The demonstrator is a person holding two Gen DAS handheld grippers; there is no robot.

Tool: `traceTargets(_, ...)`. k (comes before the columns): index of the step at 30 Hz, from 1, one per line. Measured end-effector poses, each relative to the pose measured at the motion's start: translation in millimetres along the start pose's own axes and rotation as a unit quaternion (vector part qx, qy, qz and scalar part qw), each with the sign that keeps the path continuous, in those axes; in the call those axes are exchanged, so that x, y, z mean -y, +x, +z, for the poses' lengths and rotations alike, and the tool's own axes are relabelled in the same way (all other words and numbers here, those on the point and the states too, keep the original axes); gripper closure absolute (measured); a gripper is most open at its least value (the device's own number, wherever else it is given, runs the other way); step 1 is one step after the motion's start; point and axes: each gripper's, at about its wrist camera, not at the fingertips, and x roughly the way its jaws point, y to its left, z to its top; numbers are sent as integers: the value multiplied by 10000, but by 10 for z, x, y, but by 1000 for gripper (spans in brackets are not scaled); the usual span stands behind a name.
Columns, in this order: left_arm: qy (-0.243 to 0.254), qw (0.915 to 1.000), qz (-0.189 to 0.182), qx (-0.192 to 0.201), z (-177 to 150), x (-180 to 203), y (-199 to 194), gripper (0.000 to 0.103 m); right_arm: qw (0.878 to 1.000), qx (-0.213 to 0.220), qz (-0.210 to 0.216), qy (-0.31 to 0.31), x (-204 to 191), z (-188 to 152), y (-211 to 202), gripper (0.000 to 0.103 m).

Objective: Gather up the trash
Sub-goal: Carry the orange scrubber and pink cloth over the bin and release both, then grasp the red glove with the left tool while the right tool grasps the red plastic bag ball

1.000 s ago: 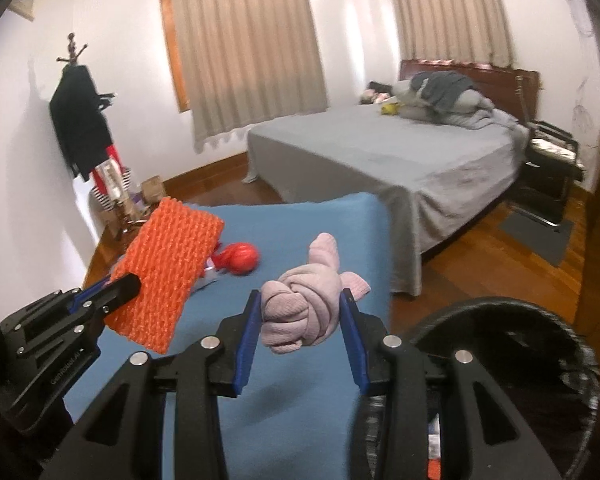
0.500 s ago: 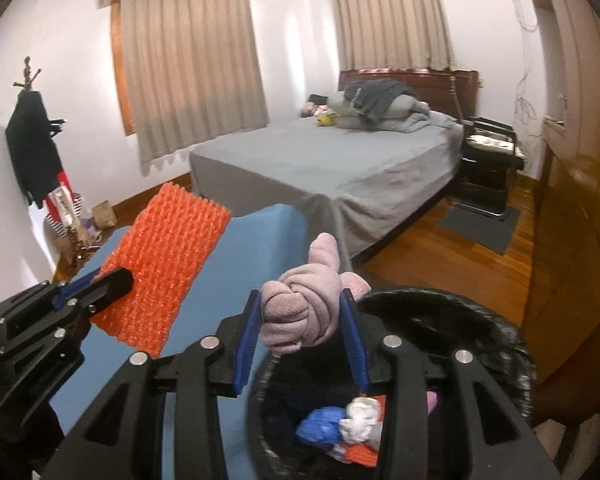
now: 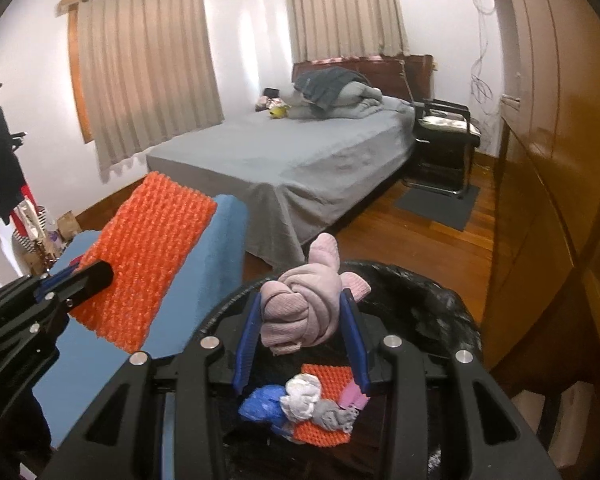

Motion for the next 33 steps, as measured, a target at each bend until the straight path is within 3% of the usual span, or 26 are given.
traceTargets(12,-49,9987,-440,-254,-100,156,307,93,9994,-158,-254,187,273,-140,66,64)
traceTargets(15,-64,9982,-515,-302,-100,160,359,92,9990,-212,-325,209,310,-179,103,57)
traceTargets(16,-73,9981,-520,-320,-109,153,375,90,9988,-214,-374,215,315,-186,108,51)
traceTargets(17,-95,9981,-519,-309,-111,149,384,82,9987,-215,-404,218,325,-195,113,46)
traceTargets(19,-173,9979,-534,-312,-124,122,388,66,9984,-176,-498,222,342,-192,112,24)
traceTargets(22,-237,9982,-470,-298,-128,61,378,60,9976,-51,-633,260,360,-169,73,9)
traceTargets(24,-274,9985,-384,-269,-126,4,350,50,9975,-12,-632,305,355,-150,52,6)
traceTargets(26,-316,9990,-214,-215,-127,-72,305,30,9977,-9,-579,342,341,-123,50,6)
traceTargets(33,-636,9968,449,-161,-223,-565,117,23,9991,-110,-342,209,107,-53,177,6)
